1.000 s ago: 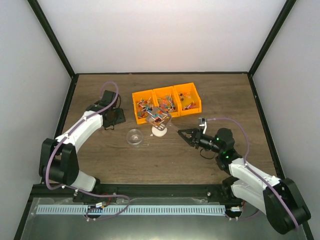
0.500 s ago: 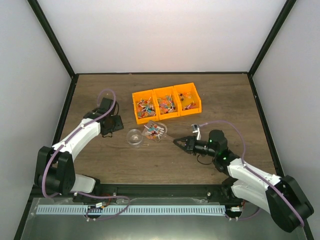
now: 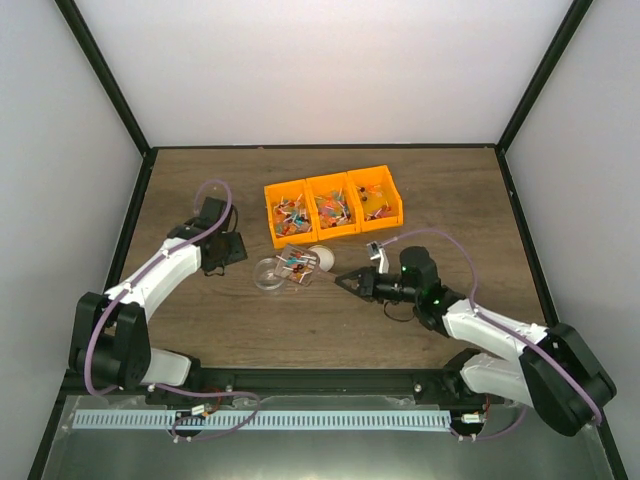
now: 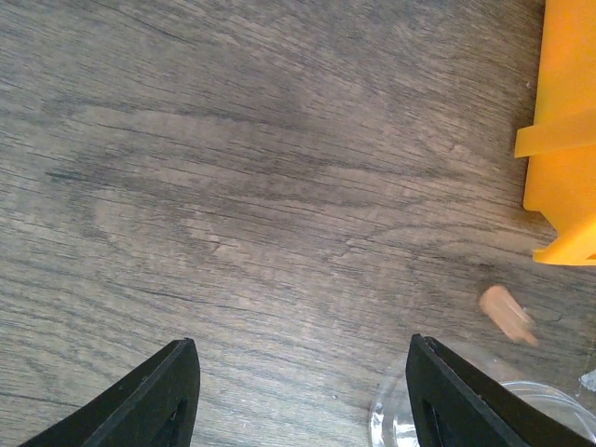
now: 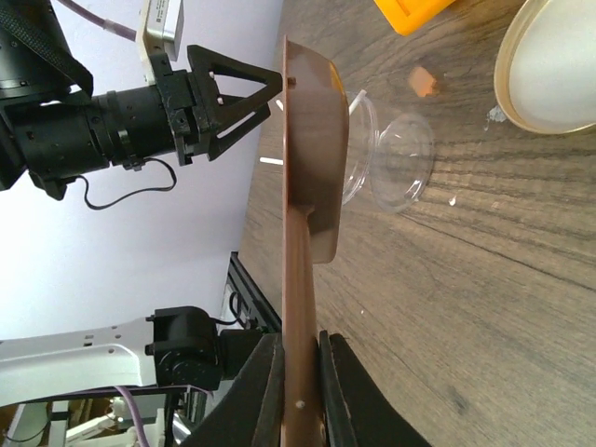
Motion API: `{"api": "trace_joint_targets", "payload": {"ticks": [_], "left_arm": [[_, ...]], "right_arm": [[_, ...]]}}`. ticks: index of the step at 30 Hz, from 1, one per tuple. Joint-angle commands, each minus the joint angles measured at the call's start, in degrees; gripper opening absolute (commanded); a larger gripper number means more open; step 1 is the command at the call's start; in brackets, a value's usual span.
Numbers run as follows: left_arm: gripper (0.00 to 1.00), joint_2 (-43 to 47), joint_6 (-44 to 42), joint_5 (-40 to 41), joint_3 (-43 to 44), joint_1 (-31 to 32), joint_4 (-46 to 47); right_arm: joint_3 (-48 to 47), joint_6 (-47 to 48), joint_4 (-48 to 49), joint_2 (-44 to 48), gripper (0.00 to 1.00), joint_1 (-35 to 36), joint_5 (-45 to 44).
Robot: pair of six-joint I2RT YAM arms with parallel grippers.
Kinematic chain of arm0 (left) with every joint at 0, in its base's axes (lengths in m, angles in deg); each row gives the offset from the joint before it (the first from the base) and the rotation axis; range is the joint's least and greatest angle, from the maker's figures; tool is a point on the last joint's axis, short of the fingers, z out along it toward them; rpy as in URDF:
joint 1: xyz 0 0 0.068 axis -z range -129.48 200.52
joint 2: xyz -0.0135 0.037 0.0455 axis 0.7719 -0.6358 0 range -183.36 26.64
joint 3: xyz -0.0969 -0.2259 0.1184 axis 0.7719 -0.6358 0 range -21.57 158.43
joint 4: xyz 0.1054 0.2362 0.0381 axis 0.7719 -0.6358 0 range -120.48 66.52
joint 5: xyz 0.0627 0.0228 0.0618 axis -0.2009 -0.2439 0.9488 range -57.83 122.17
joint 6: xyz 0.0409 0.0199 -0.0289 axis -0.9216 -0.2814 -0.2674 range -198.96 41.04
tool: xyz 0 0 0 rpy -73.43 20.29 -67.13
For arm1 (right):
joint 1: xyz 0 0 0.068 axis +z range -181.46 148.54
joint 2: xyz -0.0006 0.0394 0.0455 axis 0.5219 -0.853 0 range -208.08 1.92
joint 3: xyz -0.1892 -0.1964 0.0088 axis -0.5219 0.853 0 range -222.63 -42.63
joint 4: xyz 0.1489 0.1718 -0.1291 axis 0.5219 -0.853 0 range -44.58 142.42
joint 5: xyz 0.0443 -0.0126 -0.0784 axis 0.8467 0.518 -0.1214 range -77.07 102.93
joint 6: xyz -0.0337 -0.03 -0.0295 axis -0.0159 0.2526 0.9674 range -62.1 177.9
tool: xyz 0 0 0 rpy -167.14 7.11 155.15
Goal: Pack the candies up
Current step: Place the fake candies in the packing bottle.
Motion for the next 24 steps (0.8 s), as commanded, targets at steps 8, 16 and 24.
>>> {"api": "trace_joint_targets", "payload": {"ticks": [8, 16, 24], "left_arm": [[0.63, 1.1, 1.2, 0.4, -1.8, -0.4, 1.3], [0.63, 1.5, 1.8, 0.4, -2.5, -0.4, 1.5], [0.63, 1.5, 2.0, 0.2, -2.4, -0.4, 1.6]], "right_arm": [[-7.3, 9.1, -7.9, -1.9, 0.01, 0.9, -1.0], [-13.2, 15.0, -17.4, -3.0, 0.01, 1.9, -4.5], [-16.0, 18.0, -21.3, -4.7, 0.01, 3.6, -7.1]]}}
